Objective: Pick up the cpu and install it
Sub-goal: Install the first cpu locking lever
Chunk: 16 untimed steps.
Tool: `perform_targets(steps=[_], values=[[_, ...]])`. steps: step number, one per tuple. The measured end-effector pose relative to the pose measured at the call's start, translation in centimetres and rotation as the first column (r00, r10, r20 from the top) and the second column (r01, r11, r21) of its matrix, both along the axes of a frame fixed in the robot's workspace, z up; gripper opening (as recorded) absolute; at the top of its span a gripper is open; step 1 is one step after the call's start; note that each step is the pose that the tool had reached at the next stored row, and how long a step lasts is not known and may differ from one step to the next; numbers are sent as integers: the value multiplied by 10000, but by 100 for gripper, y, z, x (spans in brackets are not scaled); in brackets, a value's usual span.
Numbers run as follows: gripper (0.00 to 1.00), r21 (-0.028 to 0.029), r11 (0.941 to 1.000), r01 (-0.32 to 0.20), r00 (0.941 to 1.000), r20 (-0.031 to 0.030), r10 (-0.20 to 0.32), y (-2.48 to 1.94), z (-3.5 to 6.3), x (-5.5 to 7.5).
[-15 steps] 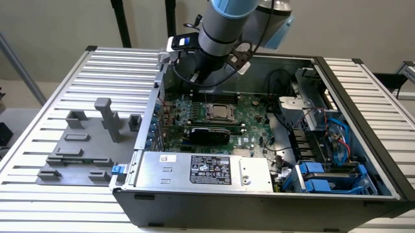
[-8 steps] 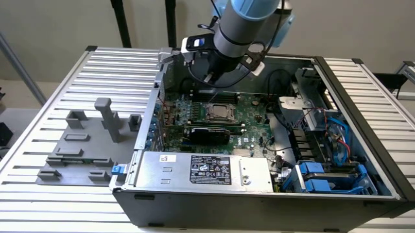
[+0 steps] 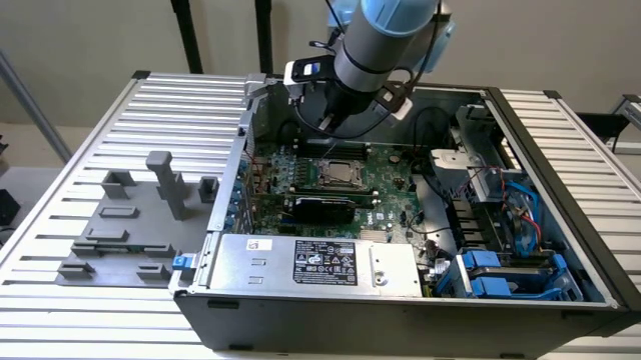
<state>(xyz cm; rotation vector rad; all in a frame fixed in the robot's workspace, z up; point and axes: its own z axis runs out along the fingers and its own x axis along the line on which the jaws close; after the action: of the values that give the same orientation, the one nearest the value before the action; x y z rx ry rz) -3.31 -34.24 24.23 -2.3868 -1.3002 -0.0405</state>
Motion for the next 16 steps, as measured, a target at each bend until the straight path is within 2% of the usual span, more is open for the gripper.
perform_targets(steps=[5,11,13,16], values=[[11,-21,10000,0,10000,3,0,0,-87,-14],[11,-78,10000,-42,10000,5,42,0,-170,-66],[11,-97,9999,-73,10000,28,73,0,-188,-68],[11,-139,9998,-104,9999,102,106,0,-214,-69]])
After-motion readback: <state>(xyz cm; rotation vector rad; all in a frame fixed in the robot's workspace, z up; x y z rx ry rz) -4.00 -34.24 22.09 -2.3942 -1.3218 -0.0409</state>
